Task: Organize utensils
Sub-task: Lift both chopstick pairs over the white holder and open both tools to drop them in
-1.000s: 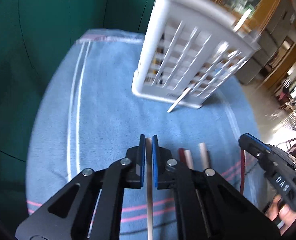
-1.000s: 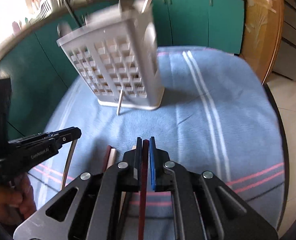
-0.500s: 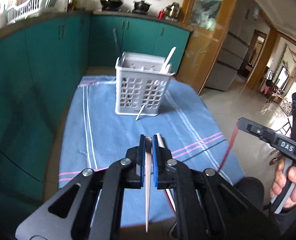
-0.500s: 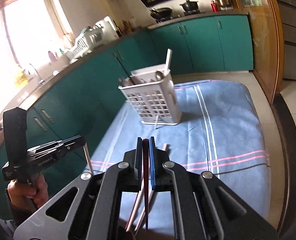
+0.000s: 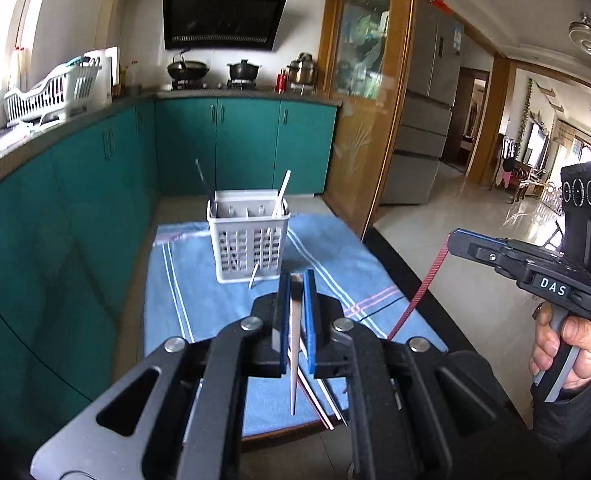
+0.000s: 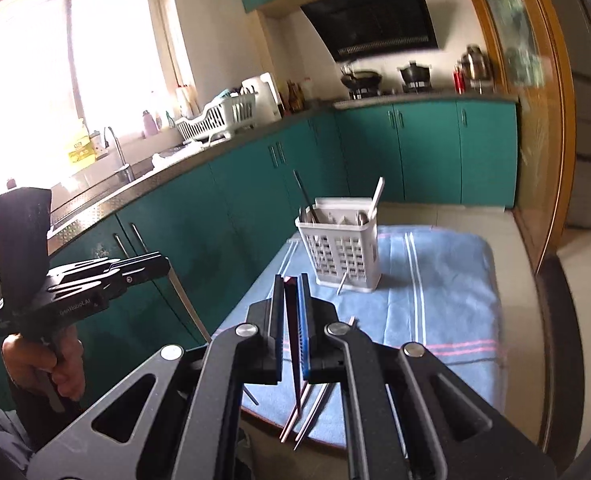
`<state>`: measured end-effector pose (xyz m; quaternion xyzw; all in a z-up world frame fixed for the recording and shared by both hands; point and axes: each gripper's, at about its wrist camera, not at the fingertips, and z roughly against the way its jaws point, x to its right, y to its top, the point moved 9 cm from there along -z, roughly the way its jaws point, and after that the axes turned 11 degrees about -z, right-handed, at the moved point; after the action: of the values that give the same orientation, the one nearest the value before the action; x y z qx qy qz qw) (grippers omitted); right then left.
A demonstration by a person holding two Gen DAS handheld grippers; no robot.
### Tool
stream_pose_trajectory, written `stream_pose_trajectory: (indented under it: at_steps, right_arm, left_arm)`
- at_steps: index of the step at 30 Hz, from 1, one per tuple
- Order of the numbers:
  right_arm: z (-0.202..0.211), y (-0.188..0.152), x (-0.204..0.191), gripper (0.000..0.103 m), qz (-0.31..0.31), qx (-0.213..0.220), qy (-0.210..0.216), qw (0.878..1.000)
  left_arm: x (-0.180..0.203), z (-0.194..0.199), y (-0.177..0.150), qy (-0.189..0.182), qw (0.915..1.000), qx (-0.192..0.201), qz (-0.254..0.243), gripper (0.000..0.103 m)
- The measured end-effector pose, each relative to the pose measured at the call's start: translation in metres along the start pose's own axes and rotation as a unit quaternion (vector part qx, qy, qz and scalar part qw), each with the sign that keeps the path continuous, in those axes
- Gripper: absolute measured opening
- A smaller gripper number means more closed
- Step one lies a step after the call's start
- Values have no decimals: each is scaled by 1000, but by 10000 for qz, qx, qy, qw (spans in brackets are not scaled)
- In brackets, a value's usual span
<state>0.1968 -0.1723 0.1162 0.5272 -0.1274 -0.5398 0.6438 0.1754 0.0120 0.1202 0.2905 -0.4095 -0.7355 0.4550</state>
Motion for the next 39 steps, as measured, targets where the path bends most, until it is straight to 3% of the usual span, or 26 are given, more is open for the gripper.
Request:
stream_pose_trajectory:
  at_steps: [7,17,25,32,39]
  right_arm:
    - [14,13,-11,7,159,165,-55,9997]
    - [2,2,-6,7,65,1,-79,9999]
    - [-25,21,-1,7,29,-104,16,9999]
    - [-61,96,-5,7,53,142,195,9997]
    - [-104,193,-2,7,119,745,-48,9971]
  left_arm:
    - [2,17,12,55,9998,164,-46,6]
    - [-5,6,5,6,10000,39,45,6]
    - [-15,-13,23,-46,10000,20,42,6]
    - [-52,-43,108,118,9992,369,97,6]
    - [-102,-77,208,423,9955,812,223,6]
